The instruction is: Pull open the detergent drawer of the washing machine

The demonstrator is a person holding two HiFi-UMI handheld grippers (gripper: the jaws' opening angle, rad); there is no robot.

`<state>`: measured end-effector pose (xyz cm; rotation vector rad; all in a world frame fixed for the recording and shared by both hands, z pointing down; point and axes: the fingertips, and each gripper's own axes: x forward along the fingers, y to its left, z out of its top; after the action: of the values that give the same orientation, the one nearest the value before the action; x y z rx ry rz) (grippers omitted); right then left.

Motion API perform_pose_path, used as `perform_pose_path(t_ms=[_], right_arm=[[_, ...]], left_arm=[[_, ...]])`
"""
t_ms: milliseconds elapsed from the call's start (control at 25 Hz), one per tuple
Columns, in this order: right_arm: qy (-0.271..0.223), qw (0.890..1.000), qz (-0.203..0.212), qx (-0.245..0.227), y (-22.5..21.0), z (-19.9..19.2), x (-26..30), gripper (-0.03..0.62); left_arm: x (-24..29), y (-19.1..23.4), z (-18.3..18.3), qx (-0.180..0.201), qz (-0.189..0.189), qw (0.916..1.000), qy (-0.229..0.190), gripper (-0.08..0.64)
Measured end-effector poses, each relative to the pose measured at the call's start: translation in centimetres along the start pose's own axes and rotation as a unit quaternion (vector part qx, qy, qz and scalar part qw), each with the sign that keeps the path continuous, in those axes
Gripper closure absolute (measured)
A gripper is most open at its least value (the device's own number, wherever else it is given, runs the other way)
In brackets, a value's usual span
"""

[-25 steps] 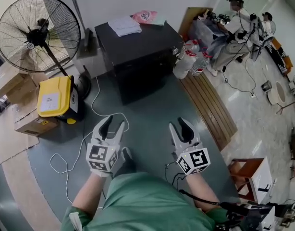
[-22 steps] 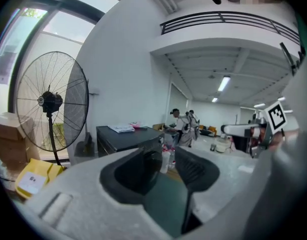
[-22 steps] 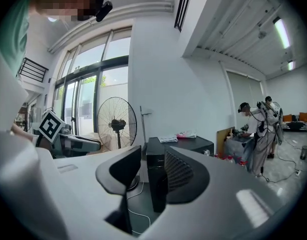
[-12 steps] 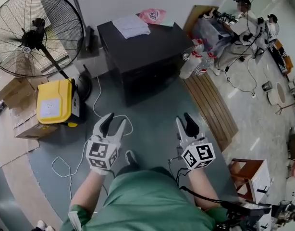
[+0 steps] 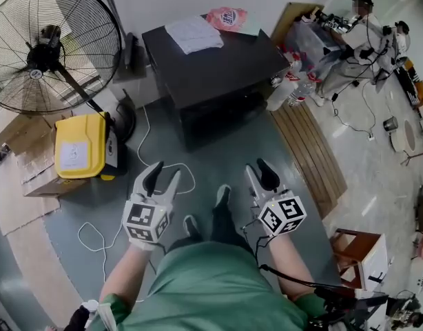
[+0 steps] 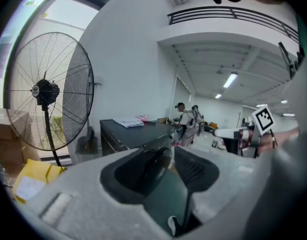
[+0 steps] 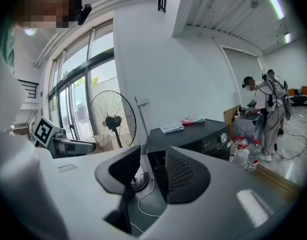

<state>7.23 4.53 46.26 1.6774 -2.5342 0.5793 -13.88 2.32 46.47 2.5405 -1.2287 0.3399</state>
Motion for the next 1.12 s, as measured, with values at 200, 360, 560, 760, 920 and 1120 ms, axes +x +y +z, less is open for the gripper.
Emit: perform_pose_path(t_ms=[200,360,560,760,920,1120], right_arm=[[0.008,0.999,0.036,0.010,-2.6,0.2,4.0,0.446],[0.025,0.997,0.077,0.012,-5.3,1.1,8.3,0.437],[0.057,0.990,0.126,0.027,-9.1,1.1,13.5,0.431],[0.092,0.979,0.176,0.047,-11.3,-0.5,18.0,0.410],[0.123,0.966,0.217,0.069,-12.2,-2.7,21.2,0.410],[0.153,0.954,0.231,0.110,-14.0,-5.0,24.5,0.410]], left_arm=[[2.9,0.9,1.2,0.006,0.025,0.9997,0.004,0.369],[6.1,1.7,3.1,0.007,0.046,0.9989,0.006,0.369],[11.1,2.5,4.8,-0.005,0.072,0.9973,0.013,0.369],[14.8,3.2,4.8,-0.034,0.091,0.9947,0.032,0.368],[16.8,3.9,4.5,-0.042,0.105,0.9926,0.044,0.371],[18.7,4.1,4.7,-0.049,0.119,0.9904,0.052,0.371]])
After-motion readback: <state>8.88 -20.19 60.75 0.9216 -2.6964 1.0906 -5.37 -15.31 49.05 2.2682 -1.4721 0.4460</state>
